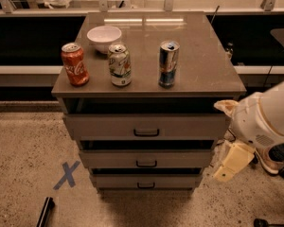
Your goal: Open bottom drawer
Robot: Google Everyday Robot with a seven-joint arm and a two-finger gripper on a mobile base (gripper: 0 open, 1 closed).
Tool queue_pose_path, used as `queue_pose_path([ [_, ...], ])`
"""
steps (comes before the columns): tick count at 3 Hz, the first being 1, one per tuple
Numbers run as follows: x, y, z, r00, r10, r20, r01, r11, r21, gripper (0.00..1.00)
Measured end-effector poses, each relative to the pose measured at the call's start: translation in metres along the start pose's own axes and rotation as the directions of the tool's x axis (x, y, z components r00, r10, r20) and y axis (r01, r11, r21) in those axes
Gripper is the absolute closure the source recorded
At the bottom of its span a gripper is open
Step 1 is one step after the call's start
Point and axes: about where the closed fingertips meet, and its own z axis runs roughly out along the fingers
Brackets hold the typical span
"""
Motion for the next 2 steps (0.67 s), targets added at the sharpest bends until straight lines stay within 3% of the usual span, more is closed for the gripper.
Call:
queue_pose_path([
  [1, 0.006, -0.009, -0.016, 0.997, 0.013, 0.074, -0.020, 0.9957, 0.090, 0.00],
  [2, 0.013, -0.004, 0.028, 0.999, -0.034, 0.008, 0.033, 0.9993, 0.018, 0.00],
])
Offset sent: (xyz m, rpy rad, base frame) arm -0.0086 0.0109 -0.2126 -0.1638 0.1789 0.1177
